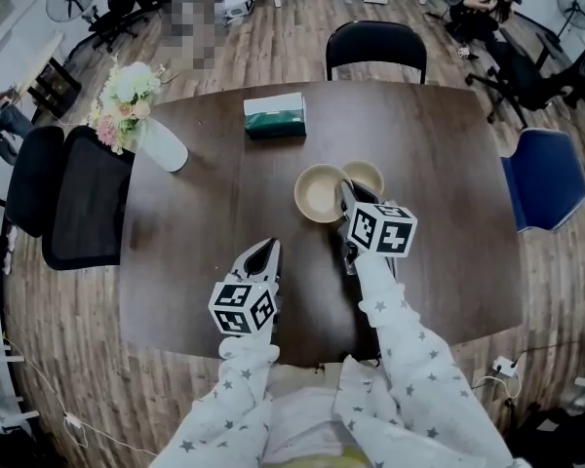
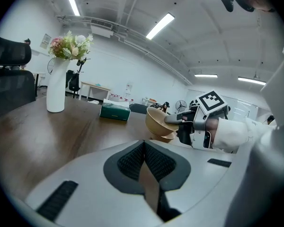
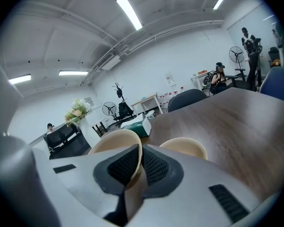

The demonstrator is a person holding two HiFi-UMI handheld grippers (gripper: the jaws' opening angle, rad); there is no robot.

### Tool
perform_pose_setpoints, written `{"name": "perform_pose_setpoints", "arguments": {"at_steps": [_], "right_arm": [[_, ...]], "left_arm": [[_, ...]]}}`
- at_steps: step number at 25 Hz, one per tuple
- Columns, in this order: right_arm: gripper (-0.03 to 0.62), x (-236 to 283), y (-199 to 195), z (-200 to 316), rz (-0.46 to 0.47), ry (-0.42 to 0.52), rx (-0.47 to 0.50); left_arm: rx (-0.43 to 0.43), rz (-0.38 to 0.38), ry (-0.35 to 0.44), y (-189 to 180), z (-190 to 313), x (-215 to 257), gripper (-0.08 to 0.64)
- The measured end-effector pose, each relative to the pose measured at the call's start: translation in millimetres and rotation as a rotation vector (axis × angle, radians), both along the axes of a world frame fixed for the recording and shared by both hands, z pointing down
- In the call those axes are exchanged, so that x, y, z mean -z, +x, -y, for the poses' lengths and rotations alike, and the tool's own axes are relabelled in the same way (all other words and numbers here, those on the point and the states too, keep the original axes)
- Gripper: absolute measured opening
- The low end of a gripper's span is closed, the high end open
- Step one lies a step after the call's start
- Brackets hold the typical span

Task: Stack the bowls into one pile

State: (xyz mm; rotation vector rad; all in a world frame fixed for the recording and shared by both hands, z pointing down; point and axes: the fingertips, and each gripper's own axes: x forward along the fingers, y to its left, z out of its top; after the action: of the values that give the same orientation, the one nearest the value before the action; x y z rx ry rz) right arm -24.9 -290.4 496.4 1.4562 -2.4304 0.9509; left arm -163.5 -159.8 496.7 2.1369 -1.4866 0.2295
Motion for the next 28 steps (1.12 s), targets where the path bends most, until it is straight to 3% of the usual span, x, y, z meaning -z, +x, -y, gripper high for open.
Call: {"name": "perform_pose_setpoints", "arguments": {"at_steps": [20,28], "right_arm": [[0.038,-28.5,94.7,35.9,-0.012,-0.056,-0.268],[0.038,-44.2,93.8,39.3,-0.048,-0.088,-0.254]], "left_arm": [[-0.066,0.010,-0.036,29.9,23.9,-16.9,0.026],[-0.069,0.022,-0.048,33.5,25.6,-19.9,0.026]]}}
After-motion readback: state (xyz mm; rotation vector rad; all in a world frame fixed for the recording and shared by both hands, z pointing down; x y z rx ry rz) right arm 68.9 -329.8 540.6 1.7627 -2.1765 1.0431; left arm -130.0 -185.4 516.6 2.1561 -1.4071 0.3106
